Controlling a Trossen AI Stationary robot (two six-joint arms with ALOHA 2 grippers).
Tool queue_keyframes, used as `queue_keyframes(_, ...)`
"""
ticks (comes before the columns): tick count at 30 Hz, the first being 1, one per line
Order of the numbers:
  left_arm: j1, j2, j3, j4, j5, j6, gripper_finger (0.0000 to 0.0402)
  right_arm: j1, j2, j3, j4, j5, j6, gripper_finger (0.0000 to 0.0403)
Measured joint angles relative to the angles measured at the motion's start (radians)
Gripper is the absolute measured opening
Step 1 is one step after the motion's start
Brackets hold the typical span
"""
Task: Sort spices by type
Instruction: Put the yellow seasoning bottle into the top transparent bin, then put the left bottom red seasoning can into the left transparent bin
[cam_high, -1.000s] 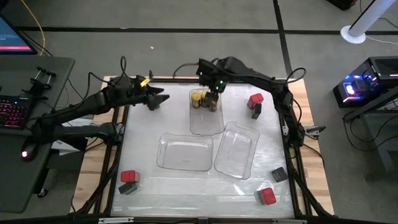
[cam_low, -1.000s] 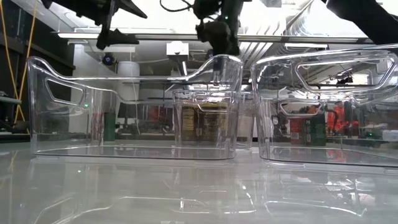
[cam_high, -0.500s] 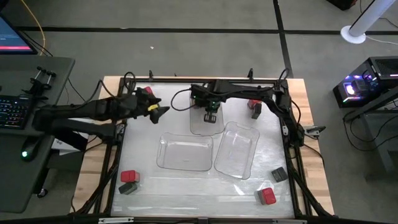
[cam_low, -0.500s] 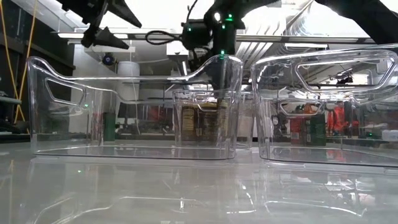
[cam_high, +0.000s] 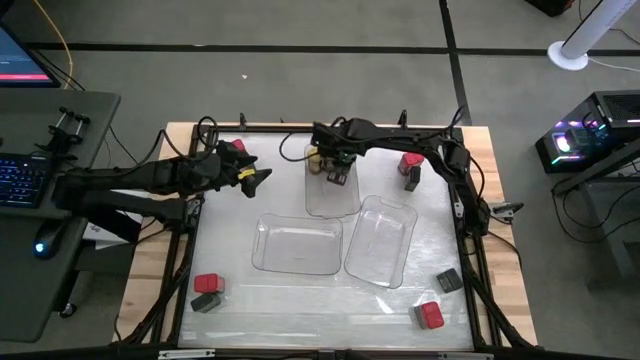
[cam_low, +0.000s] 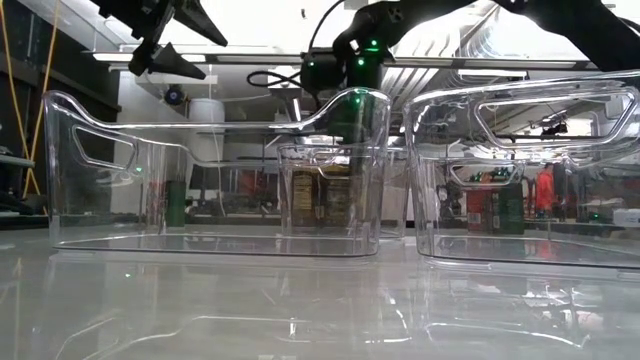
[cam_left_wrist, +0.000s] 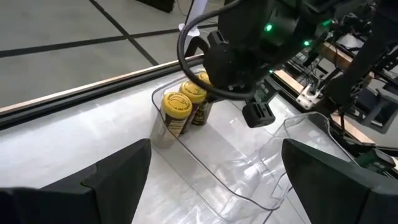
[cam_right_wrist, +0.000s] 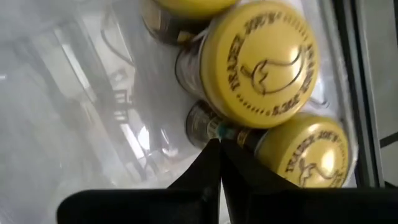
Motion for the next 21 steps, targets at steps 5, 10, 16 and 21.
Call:
queue_keyframes(5, 0.000, 0.000, 0.000, -0.003, 0.000, 0.001, 0.0349, 0.002, 0.000, 0.034, -0.047, -0.032, -0.001, 0.0001)
queue_keyframes(10, 0.000, 0.000, 0.000, -0.023, 0.000, 0.018, 0.0349, 0.009, -0.046, 0.052, -0.060, -0.101, -0.010, 0.0000)
queue_keyframes(16, 0.000, 0.000, 0.000, -0.030, 0.001, 0.037, 0.0349, 0.008, -0.126, 0.053, -0.060, -0.164, -0.009, 0.0000)
queue_keyframes(21, 0.000, 0.000, 0.000, -0.111, 0.092, 0.030, 0.0349, 0.007, -0.181, 0.052, -0.059, -0.231, 0.004, 0.0000)
